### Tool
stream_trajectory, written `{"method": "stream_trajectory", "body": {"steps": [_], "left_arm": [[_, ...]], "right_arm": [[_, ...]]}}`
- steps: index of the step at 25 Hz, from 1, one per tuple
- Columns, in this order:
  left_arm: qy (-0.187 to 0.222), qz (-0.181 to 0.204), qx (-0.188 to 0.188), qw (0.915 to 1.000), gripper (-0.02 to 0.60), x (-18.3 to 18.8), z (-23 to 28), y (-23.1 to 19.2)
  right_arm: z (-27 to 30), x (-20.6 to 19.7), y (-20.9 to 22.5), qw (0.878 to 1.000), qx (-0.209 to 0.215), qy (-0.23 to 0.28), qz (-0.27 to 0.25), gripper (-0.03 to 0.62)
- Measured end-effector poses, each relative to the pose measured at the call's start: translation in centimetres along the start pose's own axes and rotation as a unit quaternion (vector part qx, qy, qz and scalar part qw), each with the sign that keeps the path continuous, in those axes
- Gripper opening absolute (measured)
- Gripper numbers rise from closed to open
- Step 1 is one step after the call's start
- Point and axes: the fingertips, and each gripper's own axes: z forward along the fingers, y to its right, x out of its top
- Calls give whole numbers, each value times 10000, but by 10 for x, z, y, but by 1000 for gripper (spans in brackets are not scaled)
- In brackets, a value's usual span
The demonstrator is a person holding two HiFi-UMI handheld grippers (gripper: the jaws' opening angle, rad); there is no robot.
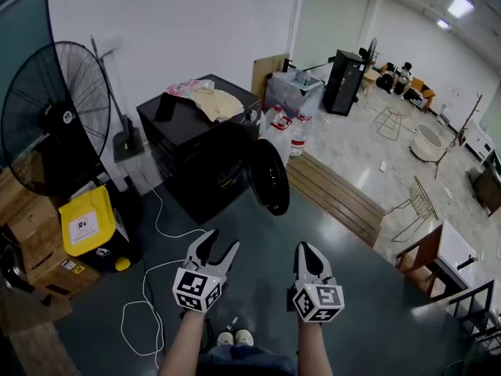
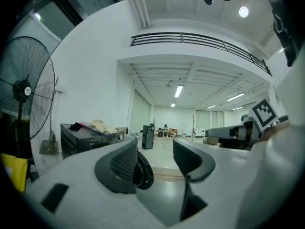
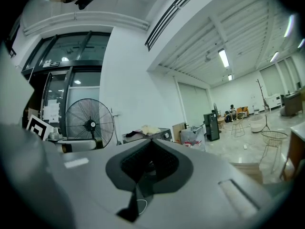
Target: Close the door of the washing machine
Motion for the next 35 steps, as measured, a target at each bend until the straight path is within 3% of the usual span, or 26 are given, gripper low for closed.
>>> {"method": "stream_trajectory", "body": {"steps": [5,13,21,26,35], "left_arm": [[-22,-3,-67,10000,270,-1,0,-3],[20,4,-255,9997,279,-5,4,-9],[-59,-40,-329,9994,281,-16,36,-29],[-120,-28,-276,9995,281,-27,91,-55],[-242,-137,95,9996,281,-37,255,-123]], "right_arm": [[4,-2,-2,10000,-53,-16,4,14],[6,-10,-2,9997,-233,36,3,14],[29,-30,33,9983,-546,-48,204,14],[81,-31,68,9982,-552,5,217,14],[247,-9,167,9995,-267,22,189,14]]}}
